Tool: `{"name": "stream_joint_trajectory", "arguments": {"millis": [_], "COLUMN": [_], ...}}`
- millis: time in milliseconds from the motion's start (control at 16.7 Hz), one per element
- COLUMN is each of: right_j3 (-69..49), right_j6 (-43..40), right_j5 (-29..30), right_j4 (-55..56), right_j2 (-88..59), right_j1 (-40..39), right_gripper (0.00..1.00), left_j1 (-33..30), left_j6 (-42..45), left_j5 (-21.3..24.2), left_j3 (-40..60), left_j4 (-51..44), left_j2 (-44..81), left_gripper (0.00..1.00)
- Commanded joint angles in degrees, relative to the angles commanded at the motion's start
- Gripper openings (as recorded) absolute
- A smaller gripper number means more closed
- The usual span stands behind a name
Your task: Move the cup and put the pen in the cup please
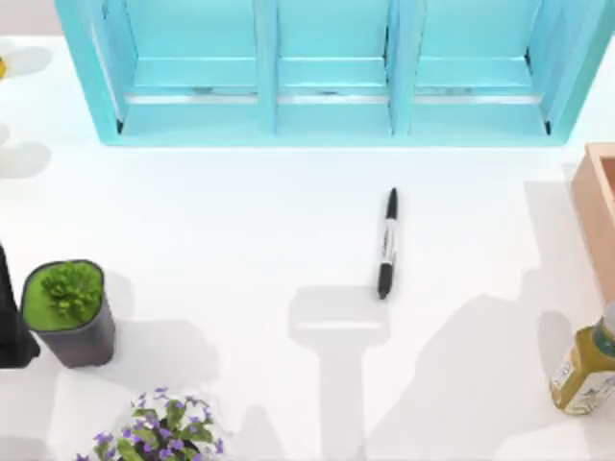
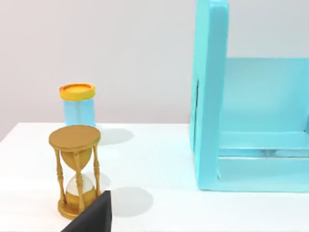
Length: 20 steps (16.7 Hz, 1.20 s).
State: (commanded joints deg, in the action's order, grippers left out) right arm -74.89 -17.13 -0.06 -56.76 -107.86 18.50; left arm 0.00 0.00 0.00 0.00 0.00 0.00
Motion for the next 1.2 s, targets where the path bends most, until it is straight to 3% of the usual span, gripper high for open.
{"name": "stream_joint_trajectory", "arguments": {"millis": [540,960,1200], "right_j3": [-18.4,-19.7,-20.8], "right_j6": [20.3,22.1,27.5], "right_j5": [0.0,-0.2,-0.1], "right_j4": [-26.5,-27.9,-23.0], "right_j2": [7.2,7.7,2.4], "right_j1": [-20.8,-22.3,-27.3], "right_gripper": [0.00,0.00,0.00], "left_j1": [0.0,0.0,0.0], "left_j6": [0.0,0.0,0.0], "left_j5": [0.0,0.0,0.0], "left_j3": [0.0,0.0,0.0], "left_j4": [0.0,0.0,0.0], "left_j2": [0.0,0.0,0.0], "left_gripper": [1.00,1.00,1.00]}}
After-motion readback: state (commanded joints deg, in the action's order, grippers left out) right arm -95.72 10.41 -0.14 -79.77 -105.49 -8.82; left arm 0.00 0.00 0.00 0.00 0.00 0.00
